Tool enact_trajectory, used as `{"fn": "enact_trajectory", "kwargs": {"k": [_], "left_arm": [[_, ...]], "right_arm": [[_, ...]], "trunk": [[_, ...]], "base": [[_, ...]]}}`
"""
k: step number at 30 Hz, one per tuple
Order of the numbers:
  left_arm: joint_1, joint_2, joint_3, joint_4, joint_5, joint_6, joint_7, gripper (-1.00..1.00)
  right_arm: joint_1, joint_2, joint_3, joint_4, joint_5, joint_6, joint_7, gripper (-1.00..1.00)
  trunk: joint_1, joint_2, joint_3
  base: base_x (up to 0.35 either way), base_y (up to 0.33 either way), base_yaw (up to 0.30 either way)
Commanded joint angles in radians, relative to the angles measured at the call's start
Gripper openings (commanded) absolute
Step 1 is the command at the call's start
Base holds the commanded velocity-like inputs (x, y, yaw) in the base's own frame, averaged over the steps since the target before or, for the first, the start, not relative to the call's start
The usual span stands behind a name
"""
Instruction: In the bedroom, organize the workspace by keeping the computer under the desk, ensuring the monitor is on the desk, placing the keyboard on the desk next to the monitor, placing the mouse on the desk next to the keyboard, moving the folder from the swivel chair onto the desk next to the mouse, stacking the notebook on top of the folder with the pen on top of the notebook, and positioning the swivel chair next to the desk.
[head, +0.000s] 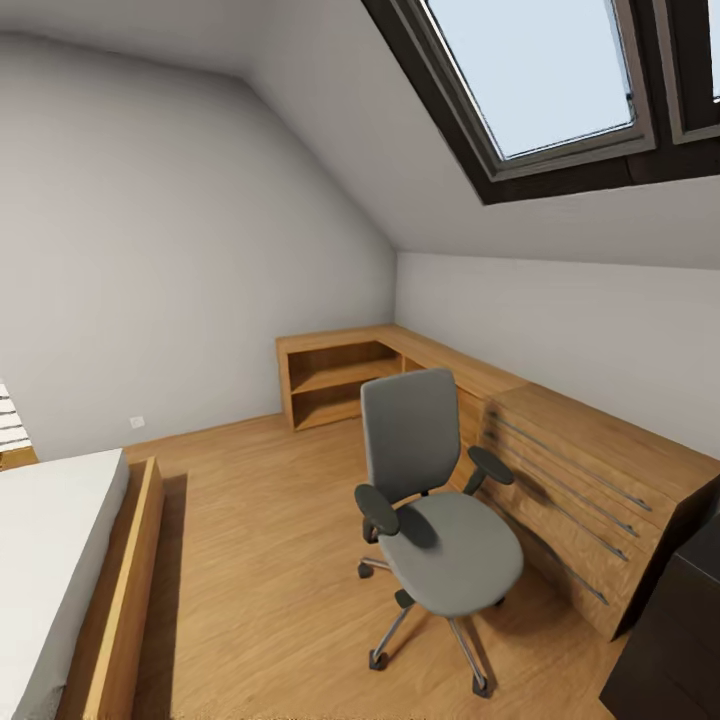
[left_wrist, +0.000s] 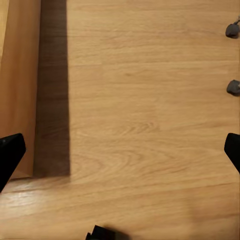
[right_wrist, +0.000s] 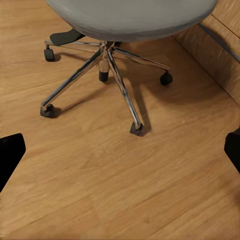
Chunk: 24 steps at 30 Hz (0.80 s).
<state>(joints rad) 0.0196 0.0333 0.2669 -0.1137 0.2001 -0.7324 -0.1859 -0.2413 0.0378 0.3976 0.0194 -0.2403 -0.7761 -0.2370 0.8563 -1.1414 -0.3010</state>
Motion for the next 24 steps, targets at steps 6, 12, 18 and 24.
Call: {"fn": "enact_trajectory", "kwargs": {"k": [6, 12, 18, 24], "left_arm": [[0.0, -0.001, 0.003, -0.001, 0.01, 0.001, -0.01, 1.0], [0.0, 0.0, 0.003, -0.001, 0.01, 0.001, -0.01, 1.0], [0.0, 0.0, 0.003, -0.001, 0.01, 0.001, -0.01, 1.0], [0.0, -0.001, 0.003, -0.001, 0.01, 0.001, -0.01, 1.0]], "right_arm": [[-0.001, 0.001, 0.009, 0.002, -0.006, -0.003, -0.004, 1.0], [-0.001, 0.001, 0.009, 0.002, -0.006, -0.003, -0.004, 1.0], [-0.001, 0.001, 0.009, 0.002, -0.007, -0.003, -0.004, 1.0], [-0.001, 0.001, 0.008, 0.002, -0.007, -0.003, -0.004, 1.0]], "trunk": [[0.0, -0.001, -0.01], [0.0, -0.001, -0.019], [0.0, -0.001, -0.028], [0.0, -0.001, -0.037]], "base": [[0.0, 0.0, 0.144], [0.0, 0.0, 0.158], [0.0, 0.0, 0.162], [0.0, 0.0, 0.163]]}}
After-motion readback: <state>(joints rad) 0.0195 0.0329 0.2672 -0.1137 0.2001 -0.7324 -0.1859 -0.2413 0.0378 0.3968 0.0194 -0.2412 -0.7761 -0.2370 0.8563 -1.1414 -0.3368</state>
